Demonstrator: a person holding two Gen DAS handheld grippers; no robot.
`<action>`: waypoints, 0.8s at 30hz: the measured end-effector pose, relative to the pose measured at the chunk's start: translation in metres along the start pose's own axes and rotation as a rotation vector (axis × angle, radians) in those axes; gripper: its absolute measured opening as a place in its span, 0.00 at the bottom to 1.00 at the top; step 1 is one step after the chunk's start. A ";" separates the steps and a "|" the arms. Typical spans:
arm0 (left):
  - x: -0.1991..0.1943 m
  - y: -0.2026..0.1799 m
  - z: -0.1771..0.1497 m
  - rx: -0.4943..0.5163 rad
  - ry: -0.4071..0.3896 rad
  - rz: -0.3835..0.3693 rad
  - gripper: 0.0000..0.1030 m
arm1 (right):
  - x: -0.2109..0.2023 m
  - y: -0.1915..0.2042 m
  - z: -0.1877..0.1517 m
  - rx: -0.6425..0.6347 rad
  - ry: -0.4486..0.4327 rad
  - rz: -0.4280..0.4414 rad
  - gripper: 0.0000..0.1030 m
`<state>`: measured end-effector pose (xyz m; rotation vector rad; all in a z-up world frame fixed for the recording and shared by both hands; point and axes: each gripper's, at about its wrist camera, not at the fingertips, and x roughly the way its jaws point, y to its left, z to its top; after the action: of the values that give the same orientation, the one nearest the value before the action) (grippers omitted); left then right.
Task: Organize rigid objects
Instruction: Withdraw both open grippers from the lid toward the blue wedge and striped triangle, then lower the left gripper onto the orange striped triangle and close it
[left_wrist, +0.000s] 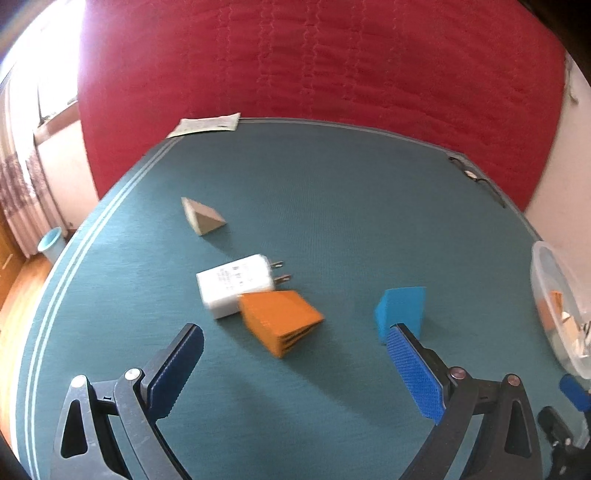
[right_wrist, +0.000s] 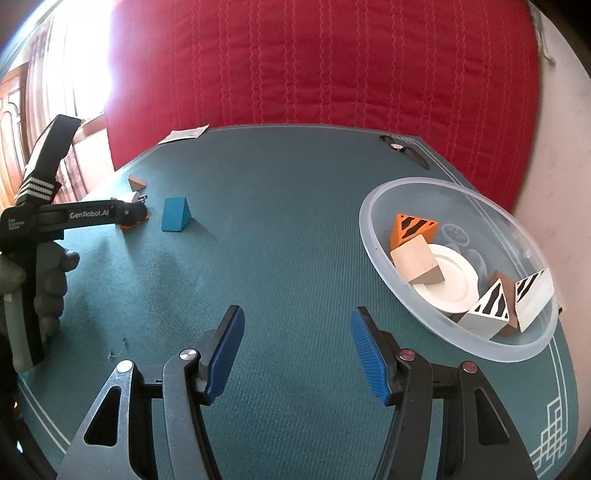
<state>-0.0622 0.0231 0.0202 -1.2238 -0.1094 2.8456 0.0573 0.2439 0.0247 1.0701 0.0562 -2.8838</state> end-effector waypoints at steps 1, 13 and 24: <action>0.000 -0.003 0.000 0.002 -0.002 -0.015 0.98 | 0.000 0.000 0.000 -0.001 0.004 0.000 0.59; -0.012 -0.012 -0.001 0.030 -0.019 -0.157 0.98 | 0.000 0.000 -0.001 -0.001 0.002 -0.001 0.59; -0.009 0.008 0.001 0.053 -0.038 -0.037 0.98 | 0.000 0.000 -0.001 -0.001 0.002 -0.001 0.59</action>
<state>-0.0566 0.0144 0.0266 -1.1459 -0.0566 2.8214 0.0576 0.2436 0.0238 1.0733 0.0587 -2.8834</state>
